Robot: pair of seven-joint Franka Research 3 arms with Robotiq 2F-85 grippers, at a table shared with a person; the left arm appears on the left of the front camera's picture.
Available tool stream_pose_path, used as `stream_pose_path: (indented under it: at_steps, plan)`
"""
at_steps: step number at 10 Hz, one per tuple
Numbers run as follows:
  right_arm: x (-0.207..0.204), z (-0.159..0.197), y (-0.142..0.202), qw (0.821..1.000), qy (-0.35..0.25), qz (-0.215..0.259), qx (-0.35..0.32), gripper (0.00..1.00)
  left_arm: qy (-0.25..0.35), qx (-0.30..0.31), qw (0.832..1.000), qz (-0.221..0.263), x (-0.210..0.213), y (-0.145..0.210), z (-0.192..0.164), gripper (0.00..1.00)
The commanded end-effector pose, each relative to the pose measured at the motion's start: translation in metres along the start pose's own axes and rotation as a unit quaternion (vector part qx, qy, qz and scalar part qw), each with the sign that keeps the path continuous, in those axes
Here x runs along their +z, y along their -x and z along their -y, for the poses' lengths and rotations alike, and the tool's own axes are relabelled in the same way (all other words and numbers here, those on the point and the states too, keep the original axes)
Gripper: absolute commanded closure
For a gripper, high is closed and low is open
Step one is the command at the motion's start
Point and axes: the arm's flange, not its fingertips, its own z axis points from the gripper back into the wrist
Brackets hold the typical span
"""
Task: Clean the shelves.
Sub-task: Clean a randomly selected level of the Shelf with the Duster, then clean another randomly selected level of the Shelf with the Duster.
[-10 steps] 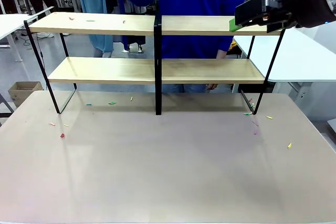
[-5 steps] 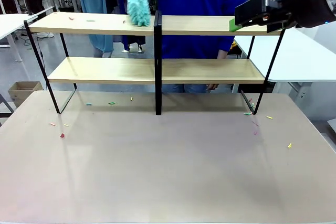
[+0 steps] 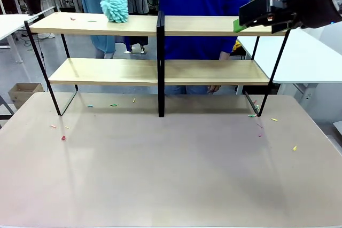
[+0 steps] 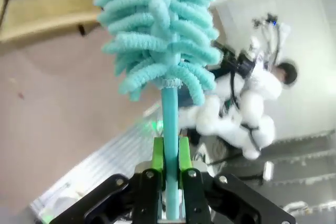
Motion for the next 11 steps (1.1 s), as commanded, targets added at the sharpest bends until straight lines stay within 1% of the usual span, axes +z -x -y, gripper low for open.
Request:
stream_pose_path:
  at_steps: [1,2,3,11]
  plan:
    - [0.000,0.000,0.000,1.000,0.000,0.001,-0.001,0.00,-0.005,0.020,0.997,0.070,0.043,0.013,-0.032,0.88]
    - [0.000,0.000,0.000,1.000,0.000,0.001,-0.001,0.00,-0.009,0.036,0.998,0.044,0.046,0.020,-0.045,0.88]
    - [0.000,0.000,0.000,1.000,0.000,0.001,-0.001,0.00,0.004,0.013,0.999,0.043,0.031,0.004,-0.018,0.88]
    - [0.000,0.000,0.000,1.000,0.000,0.001,-0.001,0.00,0.004,0.013,0.999,0.043,0.031,0.004,-0.018,0.88]
